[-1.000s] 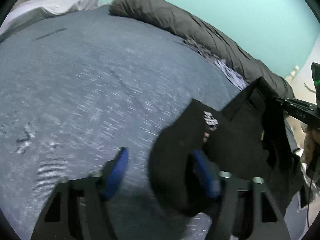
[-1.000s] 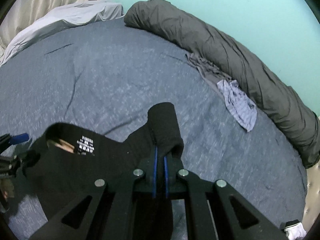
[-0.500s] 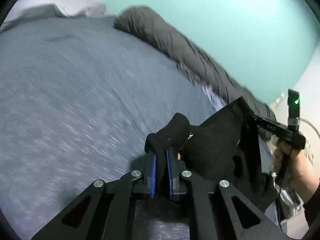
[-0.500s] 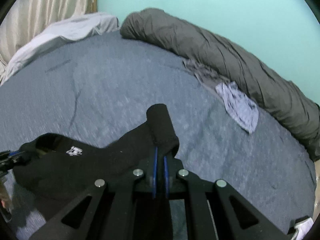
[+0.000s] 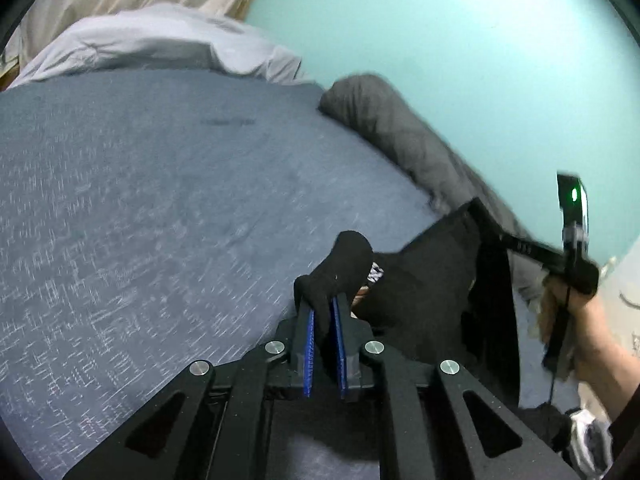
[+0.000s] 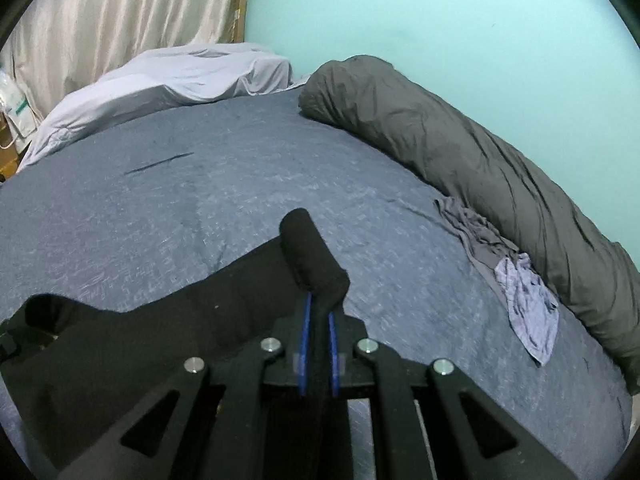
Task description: Fold clothes
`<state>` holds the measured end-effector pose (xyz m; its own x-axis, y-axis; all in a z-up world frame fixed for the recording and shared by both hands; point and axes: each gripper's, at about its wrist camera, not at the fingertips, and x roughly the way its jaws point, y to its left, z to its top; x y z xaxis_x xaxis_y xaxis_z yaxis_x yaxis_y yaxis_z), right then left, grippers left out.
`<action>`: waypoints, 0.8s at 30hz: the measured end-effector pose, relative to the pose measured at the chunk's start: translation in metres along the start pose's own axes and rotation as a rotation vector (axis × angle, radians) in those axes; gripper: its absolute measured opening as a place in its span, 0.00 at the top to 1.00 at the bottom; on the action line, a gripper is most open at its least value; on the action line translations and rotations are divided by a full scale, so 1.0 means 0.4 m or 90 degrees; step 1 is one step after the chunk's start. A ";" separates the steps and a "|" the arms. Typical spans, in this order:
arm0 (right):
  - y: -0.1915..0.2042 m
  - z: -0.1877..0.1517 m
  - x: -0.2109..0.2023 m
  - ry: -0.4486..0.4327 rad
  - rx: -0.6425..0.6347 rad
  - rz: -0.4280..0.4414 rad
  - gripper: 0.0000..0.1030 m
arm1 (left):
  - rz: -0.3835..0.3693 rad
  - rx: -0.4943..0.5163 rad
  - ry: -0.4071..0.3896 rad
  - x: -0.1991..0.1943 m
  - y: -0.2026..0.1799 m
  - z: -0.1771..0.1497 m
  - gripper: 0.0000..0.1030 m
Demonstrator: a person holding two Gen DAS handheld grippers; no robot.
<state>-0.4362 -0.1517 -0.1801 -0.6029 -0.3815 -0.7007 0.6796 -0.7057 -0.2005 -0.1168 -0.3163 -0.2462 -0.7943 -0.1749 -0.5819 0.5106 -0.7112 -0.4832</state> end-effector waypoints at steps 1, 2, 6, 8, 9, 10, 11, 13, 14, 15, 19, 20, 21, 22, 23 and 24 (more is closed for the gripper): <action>0.007 0.000 0.014 0.012 -0.002 -0.011 0.79 | 0.010 0.000 0.007 0.009 0.003 -0.004 0.86; 0.007 -0.004 0.015 0.011 -0.001 -0.017 0.79 | 0.025 0.002 0.006 0.013 0.003 -0.005 0.82; -0.041 -0.044 -0.021 0.003 0.033 -0.013 0.75 | 0.048 -0.003 -0.021 -0.004 0.027 -0.001 0.60; -0.099 -0.079 -0.063 -0.001 0.070 -0.006 0.72 | 0.046 -0.003 -0.016 0.000 0.032 -0.005 0.60; -0.134 -0.107 -0.088 0.000 0.091 0.001 0.68 | 0.043 -0.001 -0.010 0.007 0.030 -0.007 0.60; -0.168 -0.135 -0.111 0.003 0.109 0.009 0.62 | 0.036 0.002 -0.002 0.017 0.026 -0.008 0.60; -0.212 -0.177 -0.139 0.010 0.130 0.008 0.58 | 0.031 0.006 0.005 0.024 0.020 -0.010 0.60; -0.296 -0.266 -0.192 0.025 0.166 0.005 0.53 | 0.025 0.017 0.010 0.025 0.003 -0.018 0.60; -0.331 -0.308 -0.216 0.031 0.182 0.005 0.53 | 0.021 0.023 0.010 0.021 -0.010 -0.024 0.60; -0.373 -0.363 -0.245 0.045 0.199 0.003 0.51 | 0.018 0.027 0.011 0.020 -0.023 -0.027 0.60; -0.445 -0.548 -0.324 0.105 0.228 0.010 0.41 | 0.001 0.040 0.022 0.040 -0.073 -0.041 0.60; -0.443 -0.582 -0.336 0.117 0.222 0.012 0.41 | -0.002 0.044 0.025 0.044 -0.085 -0.046 0.60; -0.439 -0.615 -0.347 0.130 0.216 0.014 0.41 | -0.004 0.047 0.027 0.044 -0.093 -0.051 0.60; -0.431 -0.643 -0.361 0.133 0.210 0.012 0.41 | -0.007 0.050 0.027 0.042 -0.102 -0.056 0.60; -0.422 -0.661 -0.372 0.130 0.205 0.018 0.41 | -0.009 0.054 0.027 0.045 -0.112 -0.059 0.60; -0.412 -0.677 -0.382 0.126 0.201 0.027 0.41 | -0.010 0.059 0.028 0.048 -0.122 -0.062 0.60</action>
<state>-0.3429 0.1846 -0.2253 -0.4641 -0.3132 -0.8286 0.5205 -0.8533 0.0310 -0.1489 -0.2681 -0.2499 -0.7863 -0.1345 -0.6030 0.4631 -0.7744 -0.4311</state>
